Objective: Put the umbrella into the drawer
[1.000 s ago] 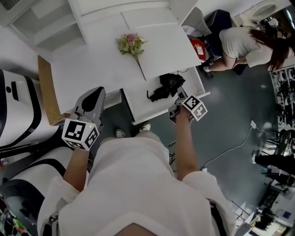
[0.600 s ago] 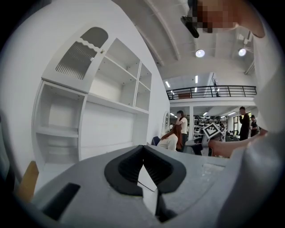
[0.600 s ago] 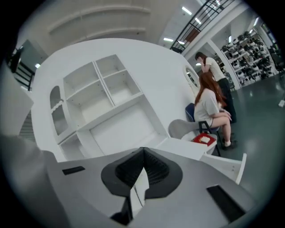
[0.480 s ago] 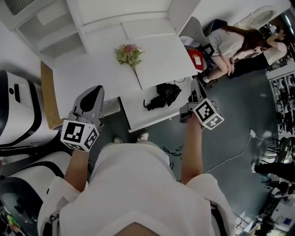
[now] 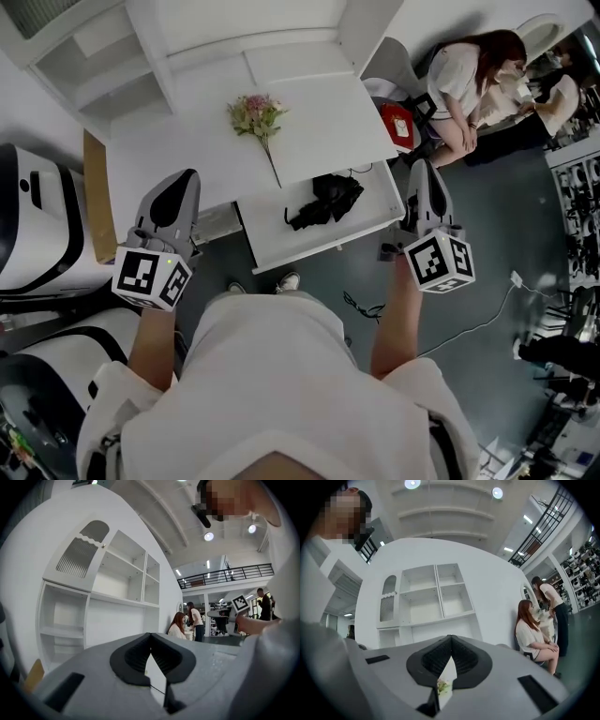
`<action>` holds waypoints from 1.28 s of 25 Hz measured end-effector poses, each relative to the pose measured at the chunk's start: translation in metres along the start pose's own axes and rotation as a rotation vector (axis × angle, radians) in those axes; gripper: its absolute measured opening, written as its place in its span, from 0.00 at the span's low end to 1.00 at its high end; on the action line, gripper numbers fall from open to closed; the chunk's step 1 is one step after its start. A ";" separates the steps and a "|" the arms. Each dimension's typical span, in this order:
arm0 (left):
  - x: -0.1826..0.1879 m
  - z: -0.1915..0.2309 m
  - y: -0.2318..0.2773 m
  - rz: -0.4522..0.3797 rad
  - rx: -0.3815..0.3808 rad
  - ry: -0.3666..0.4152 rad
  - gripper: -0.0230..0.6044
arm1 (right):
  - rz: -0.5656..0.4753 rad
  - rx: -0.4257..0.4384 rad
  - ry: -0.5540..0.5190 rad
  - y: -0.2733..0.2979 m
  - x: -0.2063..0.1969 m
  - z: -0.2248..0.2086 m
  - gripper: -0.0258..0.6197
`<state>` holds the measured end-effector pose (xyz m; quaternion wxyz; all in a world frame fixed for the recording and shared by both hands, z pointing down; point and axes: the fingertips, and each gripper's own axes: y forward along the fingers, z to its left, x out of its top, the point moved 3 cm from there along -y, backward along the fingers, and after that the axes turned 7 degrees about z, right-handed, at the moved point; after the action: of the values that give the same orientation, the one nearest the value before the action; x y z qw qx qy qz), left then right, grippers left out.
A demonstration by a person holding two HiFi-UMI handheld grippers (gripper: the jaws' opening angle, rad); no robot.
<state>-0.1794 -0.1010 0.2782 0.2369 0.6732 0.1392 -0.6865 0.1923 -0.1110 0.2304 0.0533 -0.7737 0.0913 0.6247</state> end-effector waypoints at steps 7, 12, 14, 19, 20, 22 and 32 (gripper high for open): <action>0.014 0.004 -0.002 -0.024 0.052 -0.006 0.06 | -0.105 0.120 -0.007 -0.032 0.042 0.007 0.04; 0.020 0.006 -0.007 -0.029 0.093 0.003 0.06 | -0.115 0.101 -0.118 -0.051 0.052 0.005 0.04; 0.018 0.005 -0.009 -0.027 0.105 -0.018 0.06 | -0.116 0.113 -0.118 -0.055 0.053 0.003 0.04; 0.013 0.000 -0.015 -0.047 0.144 -0.037 0.06 | -0.110 0.103 -0.151 -0.062 0.049 -0.001 0.04; 0.011 0.001 -0.015 -0.044 0.155 -0.031 0.06 | -0.108 0.100 -0.162 -0.062 0.048 -0.001 0.04; 0.010 0.003 -0.015 -0.038 0.165 -0.030 0.06 | -0.105 0.099 -0.183 -0.062 0.047 -0.002 0.04; 0.016 -0.003 -0.007 -0.033 0.168 0.006 0.06 | -0.098 0.157 -0.095 -0.050 0.034 -0.005 0.04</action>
<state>-0.1807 -0.0956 0.2611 0.1678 0.6905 0.0929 -0.6975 0.2142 -0.0656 0.1966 0.1484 -0.7403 0.0994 0.6481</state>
